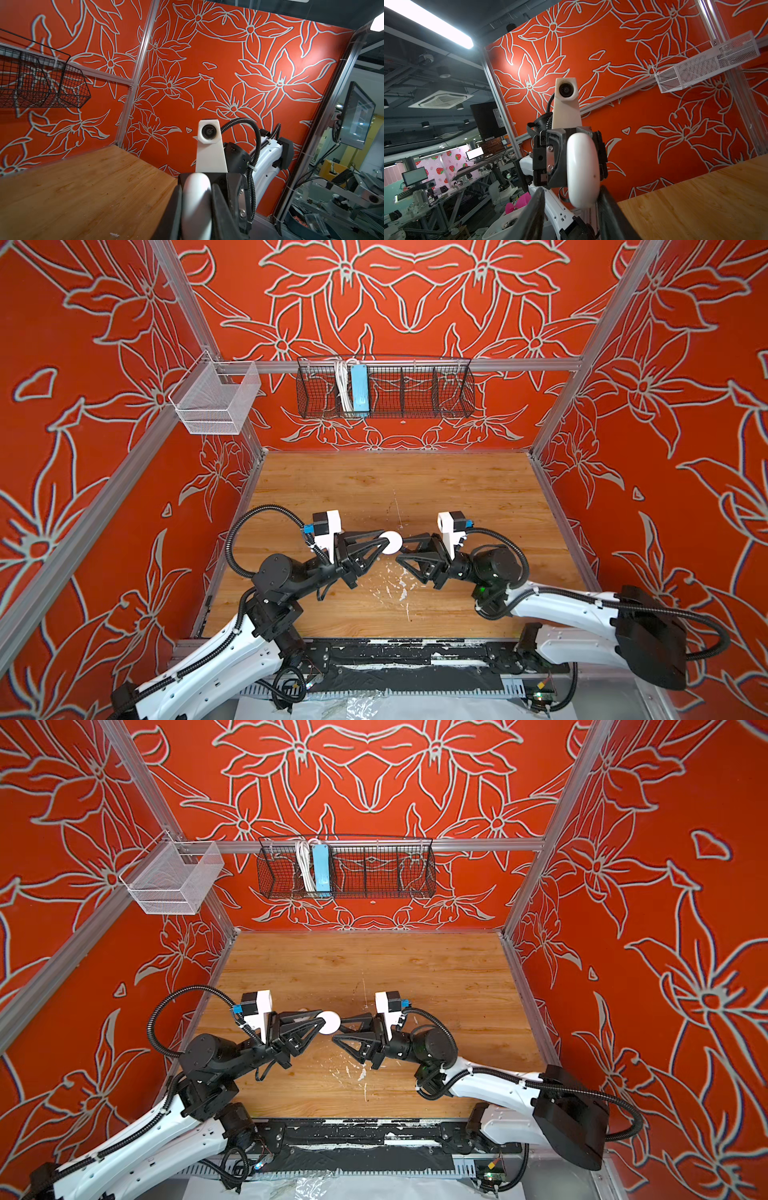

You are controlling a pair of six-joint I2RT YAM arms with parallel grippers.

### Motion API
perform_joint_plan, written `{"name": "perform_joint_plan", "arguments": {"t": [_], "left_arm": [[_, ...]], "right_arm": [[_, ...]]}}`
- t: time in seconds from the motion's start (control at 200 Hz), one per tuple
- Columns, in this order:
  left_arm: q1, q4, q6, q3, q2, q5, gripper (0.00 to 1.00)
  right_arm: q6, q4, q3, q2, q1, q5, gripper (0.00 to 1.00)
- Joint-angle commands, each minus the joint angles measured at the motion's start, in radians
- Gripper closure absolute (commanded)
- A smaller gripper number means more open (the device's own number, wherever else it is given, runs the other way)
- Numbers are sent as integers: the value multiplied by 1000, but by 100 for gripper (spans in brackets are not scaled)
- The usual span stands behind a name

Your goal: Insert the wireless bluetooth earbuds into the charging case

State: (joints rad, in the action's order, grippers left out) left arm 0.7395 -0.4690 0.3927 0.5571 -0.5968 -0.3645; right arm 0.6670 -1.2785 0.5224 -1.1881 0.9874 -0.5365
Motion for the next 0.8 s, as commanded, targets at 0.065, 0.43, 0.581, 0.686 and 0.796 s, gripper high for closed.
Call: {"name": "perform_joint_plan", "arguments": {"t": [0.065, 0.43, 0.581, 0.686, 0.796], "left_arm": [[-6, -48, 10, -2, 3, -8, 96], [-6, -80, 24, -11, -7, -52, 98], [-6, -79, 23, -13, 0, -62, 98], [-7, -68, 18, -13, 8, -59, 99], [-6, -61, 14, -14, 16, -60, 99]], "right_arm": [[-77, 5, 24, 33, 25, 21, 59], [-33, -47, 68, -20, 27, -2, 61], [-19, -74, 84, -46, 27, -7, 61], [-13, -86, 88, -51, 27, -11, 64], [-12, -85, 88, -48, 27, -9, 71]]}}
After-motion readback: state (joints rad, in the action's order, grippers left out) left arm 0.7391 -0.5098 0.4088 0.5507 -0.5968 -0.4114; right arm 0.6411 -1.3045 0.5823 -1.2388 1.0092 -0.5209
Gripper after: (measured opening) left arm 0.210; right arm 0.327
